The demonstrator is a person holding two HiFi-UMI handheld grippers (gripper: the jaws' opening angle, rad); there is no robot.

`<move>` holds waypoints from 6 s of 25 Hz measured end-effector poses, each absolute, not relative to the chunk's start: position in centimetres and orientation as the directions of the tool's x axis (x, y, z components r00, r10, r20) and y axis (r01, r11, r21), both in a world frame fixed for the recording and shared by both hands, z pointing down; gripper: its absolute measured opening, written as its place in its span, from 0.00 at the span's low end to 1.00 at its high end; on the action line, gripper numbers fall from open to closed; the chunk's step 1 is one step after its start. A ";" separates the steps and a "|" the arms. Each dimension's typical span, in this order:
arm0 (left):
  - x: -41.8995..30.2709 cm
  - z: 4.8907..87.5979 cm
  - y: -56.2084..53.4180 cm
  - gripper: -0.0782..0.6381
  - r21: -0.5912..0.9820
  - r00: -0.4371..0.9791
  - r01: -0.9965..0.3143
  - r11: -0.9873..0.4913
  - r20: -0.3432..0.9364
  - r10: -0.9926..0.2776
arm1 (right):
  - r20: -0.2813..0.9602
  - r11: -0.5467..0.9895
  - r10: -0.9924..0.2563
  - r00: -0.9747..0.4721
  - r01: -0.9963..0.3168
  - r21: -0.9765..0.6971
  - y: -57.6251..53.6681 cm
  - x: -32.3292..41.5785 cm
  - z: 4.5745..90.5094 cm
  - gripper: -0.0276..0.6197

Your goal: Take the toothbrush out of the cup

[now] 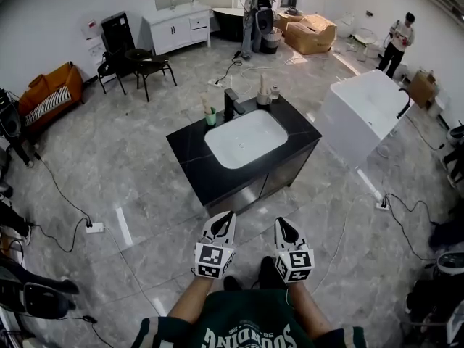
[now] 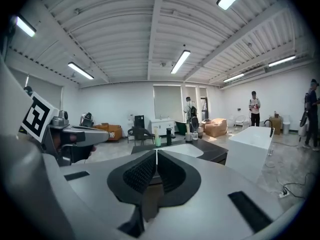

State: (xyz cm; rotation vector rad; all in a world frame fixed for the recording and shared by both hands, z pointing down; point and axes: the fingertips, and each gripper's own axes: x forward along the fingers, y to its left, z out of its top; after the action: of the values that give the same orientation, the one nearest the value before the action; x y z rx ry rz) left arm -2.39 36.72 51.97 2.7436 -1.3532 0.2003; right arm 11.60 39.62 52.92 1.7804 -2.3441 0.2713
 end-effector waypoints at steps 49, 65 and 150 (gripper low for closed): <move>7.7 54.3 3.4 0.12 0.036 0.363 -0.929 -0.368 0.275 -0.890 | 0.296 0.517 -0.800 -0.523 -0.850 -0.105 2.1 24.7 52.9 0.11; 7.3 53.2 -1.3 0.12 0.007 0.286 -0.954 -0.299 0.312 -0.906 | 0.239 0.643 -0.718 -0.653 -0.755 -0.132 -3.6 21.2 51.5 0.11; -16.5 61.8 -8.4 0.13 0.158 0.028 -0.987 0.031 0.362 -0.932 | 0.394 0.856 -0.452 -0.801 -0.514 -0.063 -28.8 -10.0 60.3 0.20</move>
State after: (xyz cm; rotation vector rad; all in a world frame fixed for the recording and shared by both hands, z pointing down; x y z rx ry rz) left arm -16.46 -8.36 61.78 1.9470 -1.9502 0.2073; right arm -10.00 -28.85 60.32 0.7195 -2.6627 0.2354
